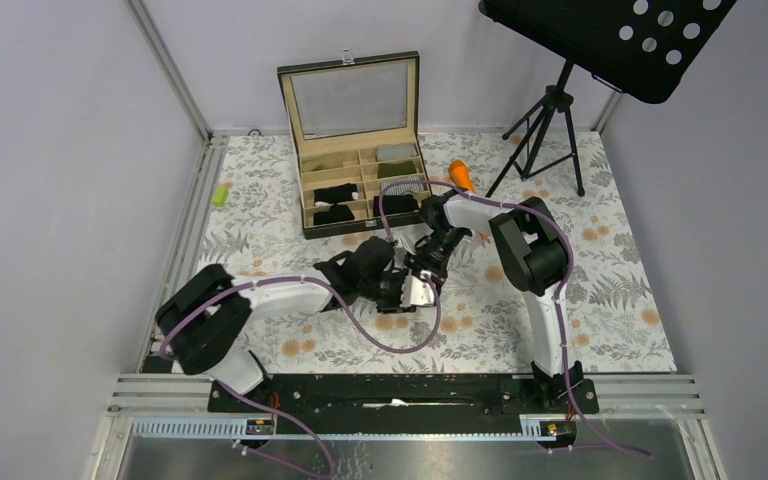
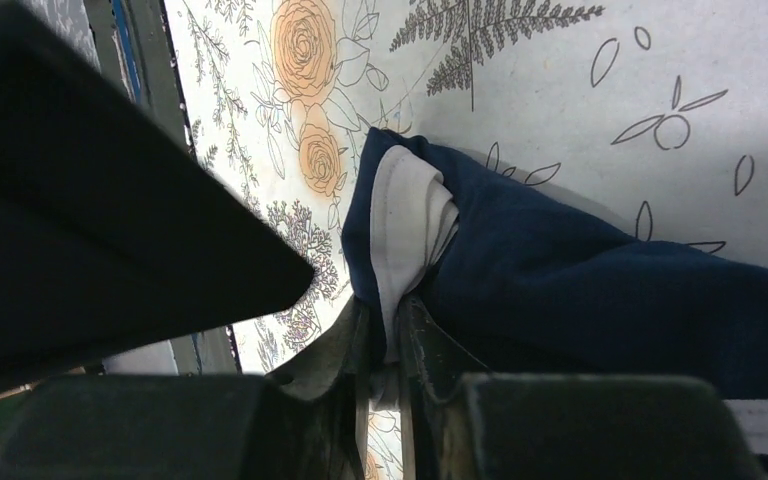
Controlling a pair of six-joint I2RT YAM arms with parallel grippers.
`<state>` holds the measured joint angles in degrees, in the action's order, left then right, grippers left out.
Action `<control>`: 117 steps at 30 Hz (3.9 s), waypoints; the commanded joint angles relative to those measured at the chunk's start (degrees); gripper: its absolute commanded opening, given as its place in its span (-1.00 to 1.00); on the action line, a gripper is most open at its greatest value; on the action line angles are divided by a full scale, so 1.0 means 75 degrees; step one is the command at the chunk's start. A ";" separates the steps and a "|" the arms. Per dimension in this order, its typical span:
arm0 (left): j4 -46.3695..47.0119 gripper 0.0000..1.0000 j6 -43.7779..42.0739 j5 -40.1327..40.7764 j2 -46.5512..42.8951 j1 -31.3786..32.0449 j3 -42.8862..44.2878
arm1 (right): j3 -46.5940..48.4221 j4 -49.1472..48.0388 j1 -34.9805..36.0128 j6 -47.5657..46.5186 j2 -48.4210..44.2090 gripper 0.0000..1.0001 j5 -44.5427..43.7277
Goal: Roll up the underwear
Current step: Roll the underwear to the center of the board.
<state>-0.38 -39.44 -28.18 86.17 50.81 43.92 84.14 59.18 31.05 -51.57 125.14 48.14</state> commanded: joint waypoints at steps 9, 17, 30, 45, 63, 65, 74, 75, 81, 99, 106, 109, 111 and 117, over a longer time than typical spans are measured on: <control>0.1214 -0.27 -0.0724 0.0677 0.1076 0.0360 0.0212 | -0.0127 -0.0092 -0.0051 0.0027 0.0025 -0.70 -0.0084; 0.1426 -0.13 -0.0391 0.1269 0.0481 0.0314 -0.0046 | -0.0254 -0.0097 -0.0050 -0.0090 -0.0102 -0.69 -0.0044; 0.0834 -0.22 -0.0781 0.0546 0.1221 0.0374 0.0323 | -0.0314 -0.0179 -0.0050 -0.0004 -0.0150 -0.67 -0.0054; -0.0381 -0.17 -0.0607 -0.0236 0.0826 0.0234 0.0363 | -0.0465 -0.0396 -0.0050 0.0310 -0.0187 -0.67 -0.0028; 0.0323 -0.99 0.0140 0.0225 0.1530 0.0475 0.0796 | 0.0046 0.0531 -0.0150 0.0086 -0.0651 0.31 0.0268; 0.0100 -1.00 0.0134 0.0181 0.1460 0.0424 0.0768 | 0.0416 0.1352 -0.0289 -0.0382 -0.0850 0.36 0.0379; -0.1000 -1.00 0.0331 -0.0038 0.1212 0.0241 0.0999 | -0.0756 -0.0626 -0.0776 0.1552 -0.1726 -0.30 -0.1780; -0.1115 -1.00 0.0336 -0.0058 0.1196 0.0226 0.1034 | -0.0810 -0.0748 -0.0776 0.1687 -0.1584 -0.36 -0.1944; -0.1695 -1.00 0.0593 -0.0234 0.1050 0.0155 0.1217 | -0.0606 -0.1621 -0.0650 0.2399 -0.0864 -0.44 -0.2454; -0.2989 -1.00 0.1057 -0.1152 0.1348 -0.0395 0.1409 | 0.0805 -0.0990 -0.0474 0.2035 -0.1001 -0.30 -0.1956; -0.3216 -1.00 0.1637 -0.2107 0.2290 -0.0712 0.1919 | 0.0895 -0.2740 -0.2115 0.2794 -0.3665 0.05 -0.1469; -0.3627 -1.00 0.1866 -0.2698 0.2973 -0.0930 0.2459 | -0.0341 -0.4914 -0.2407 0.3701 -0.5243 0.14 -0.2324; -0.4183 -1.00 0.1806 -0.3129 0.3537 -0.1030 0.3044 | -0.1541 -0.6059 -0.2450 0.3849 -0.6330 0.25 -0.2619; -0.6481 -1.00 0.1597 -0.3815 0.5481 -0.1196 0.5274 | -0.4087 -0.5898 -0.2441 0.3110 -0.8620 0.35 -0.2086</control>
<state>-37.32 -25.58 -54.33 118.30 42.35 75.42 61.63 13.78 12.40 -25.45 63.44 30.44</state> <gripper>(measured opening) 0.040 0.691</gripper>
